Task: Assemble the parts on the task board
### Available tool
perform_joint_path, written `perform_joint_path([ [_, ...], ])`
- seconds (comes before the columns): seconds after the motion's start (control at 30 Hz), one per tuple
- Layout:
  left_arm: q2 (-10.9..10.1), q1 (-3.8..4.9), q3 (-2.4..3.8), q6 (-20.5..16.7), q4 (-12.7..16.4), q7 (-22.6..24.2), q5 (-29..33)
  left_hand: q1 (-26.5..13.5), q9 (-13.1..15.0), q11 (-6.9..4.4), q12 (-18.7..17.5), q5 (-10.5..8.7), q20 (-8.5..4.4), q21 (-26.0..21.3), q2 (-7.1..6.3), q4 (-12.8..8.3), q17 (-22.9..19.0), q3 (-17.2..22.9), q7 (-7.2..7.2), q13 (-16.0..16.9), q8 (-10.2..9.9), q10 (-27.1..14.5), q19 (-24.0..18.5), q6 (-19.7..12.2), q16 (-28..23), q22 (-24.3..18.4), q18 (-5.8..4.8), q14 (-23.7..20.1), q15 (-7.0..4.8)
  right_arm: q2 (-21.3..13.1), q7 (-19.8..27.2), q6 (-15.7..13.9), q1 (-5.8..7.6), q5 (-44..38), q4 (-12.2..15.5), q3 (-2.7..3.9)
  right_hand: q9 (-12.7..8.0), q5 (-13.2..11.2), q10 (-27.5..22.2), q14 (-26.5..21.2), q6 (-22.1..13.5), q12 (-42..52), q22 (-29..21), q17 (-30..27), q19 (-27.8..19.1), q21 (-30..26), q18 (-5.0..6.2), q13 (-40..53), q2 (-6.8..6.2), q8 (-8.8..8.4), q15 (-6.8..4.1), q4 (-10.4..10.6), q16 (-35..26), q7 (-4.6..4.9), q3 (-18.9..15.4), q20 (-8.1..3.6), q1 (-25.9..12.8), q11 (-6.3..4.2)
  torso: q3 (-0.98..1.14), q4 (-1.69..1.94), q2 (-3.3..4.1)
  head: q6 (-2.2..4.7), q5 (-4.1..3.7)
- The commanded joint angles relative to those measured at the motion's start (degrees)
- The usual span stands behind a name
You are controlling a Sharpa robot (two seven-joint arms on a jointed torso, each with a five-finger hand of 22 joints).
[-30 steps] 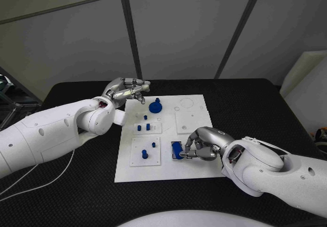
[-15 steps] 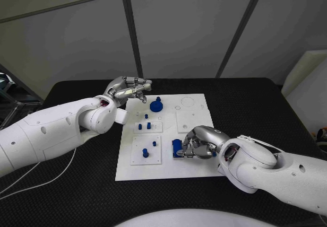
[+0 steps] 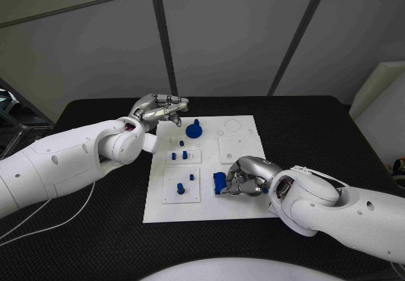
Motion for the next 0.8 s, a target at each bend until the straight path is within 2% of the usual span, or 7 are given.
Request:
perform_joint_path([
  [0.03, 0.1, 0.09, 0.03, 0.7, 0.0, 0.0, -0.2, -0.6, 0.0, -0.07, 0.3, 0.07, 0.33, -0.3, -0.09, 0.1, -0.1, -0.3, 0.00, -0.1, -0.1, -0.4, 0.2, -0.6, 0.3, -0.1, -0.99, -0.2, -0.01, 0.2, -0.2, 1.4, 0.03, -0.5, -0.5, -0.05, -0.1, -0.5, 0.5, 3.4, 0.1, 0.3, 7.8, 2.0, -0.2, -0.3, 0.15, 0.1, 0.91, 0.26, -0.38, -0.4, 0.3, -0.36, 0.1, -0.33, 1.6, -0.17, 0.01, 0.03, 0.04, -0.14, 0.10],
  [0.17, 0.0, 0.08, 0.02, 0.6, 0.0, 0.0, -0.2, -0.5, 0.0, -0.05, 0.4, 0.07, 0.33, -0.3, -0.11, 0.1, -0.1, -0.3, 0.02, -0.1, -0.1, -0.4, 0.2, -0.6, 0.4, -0.1, -0.99, -0.2, 0.00, 0.2, 0.1, 1.3, 0.03, -0.8, -0.5, -0.05, -0.1, -0.9, 0.6, 3.4, 0.3, 0.4, 7.8, 2.2, -0.2, -0.2, 0.14, 0.3, 1.19, 0.25, -0.40, -0.5, 0.4, -0.42, 0.2, -0.35, 1.8, -0.21, -0.03, 0.01, 0.00, -0.21, 0.13],
  [0.4, -0.1, 0.08, 0.01, 0.6, 0.0, 0.0, -0.2, -0.5, -0.1, -0.03, 0.4, 0.07, 0.33, -0.3, -0.12, 0.1, -0.1, -0.3, 0.05, -0.1, -0.1, -0.5, 0.3, -0.7, 0.4, -0.1, -0.99, -0.3, 0.01, -0.9, 0.9, 0.0, 0.02, -1.3, 0.9, -0.05, -0.2, -1.3, 0.6, 3.4, 0.5, 0.3, 7.8, 2.1, -0.1, -0.3, 0.13, 0.3, 0.11, 0.12, -0.31, 0.1, 0.4, -0.22, -0.9, -0.31, 0.4, -0.06, 0.06, -0.14, 0.03, -0.21, 0.23],
  [0.57, -0.2, 0.07, 0.01, 0.6, 0.0, 0.0, -0.2, -0.5, -0.1, -0.01, 0.4, 0.07, 0.34, -0.4, -0.12, 0.1, -0.1, -0.3, 0.08, -0.1, -0.1, -0.5, 0.3, -0.7, 0.4, -0.1, -0.99, -0.3, 0.01, -3.1, 1.9, -0.4, 0.03, -1.7, 3.0, -0.04, -0.4, -1.6, 0.5, 3.3, 0.2, 0.0, 7.3, 1.8, -0.7, -0.8, 0.31, 0.1, -0.39, -0.16, -0.22, 0.6, 0.1, -0.05, -1.5, -0.24, -0.3, 0.06, 0.05, -0.09, 0.01, -0.17, 0.06],
  [0.73, -0.2, 0.06, 0.00, 0.5, -0.1, -0.1, -0.2, -0.5, -0.1, -0.01, 0.4, 0.07, 0.34, -0.4, -0.12, 0.1, -0.1, -0.3, 0.08, -0.1, -0.1, -0.5, 0.3, -0.7, 0.4, -0.1, -0.99, -0.3, 0.01, -6.3, 3.6, -0.5, 0.08, -0.8, 5.5, 0.03, -1.8, -1.5, 0.3, 3.2, -2.4, -0.2, 6.7, 1.3, -1.2, -1.5, 0.47, 0.1, -0.51, -3.09, 0.50, 1.1, -0.3, 1.28, -1.7, 0.23, -0.4, 1.06, -0.02, -0.05, -0.12, -0.26, -0.19],
  [0.8, -0.2, 0.05, 0.00, 0.5, -0.2, -0.1, -0.2, -0.5, -0.1, -0.01, 0.4, 0.07, 0.34, -0.4, -0.12, 0.1, -0.1, -0.3, 0.08, -0.1, -0.1, -0.5, 0.3, -0.7, 0.4, -0.1, -0.99, -0.3, 0.01, -7.5, 3.8, -0.3, 0.19, 0.2, 6.3, 0.45, -2.1, -1.4, 0.3, 3.2, -2.4, -0.3, 6.7, 1.3, -1.3, -1.5, 0.47, 0.1, -0.47, -3.76, 0.70, 1.1, -0.3, 1.48, -1.7, 0.42, -0.3, 1.26, 0.02, -0.07, -0.08, -0.08, -0.27],
])
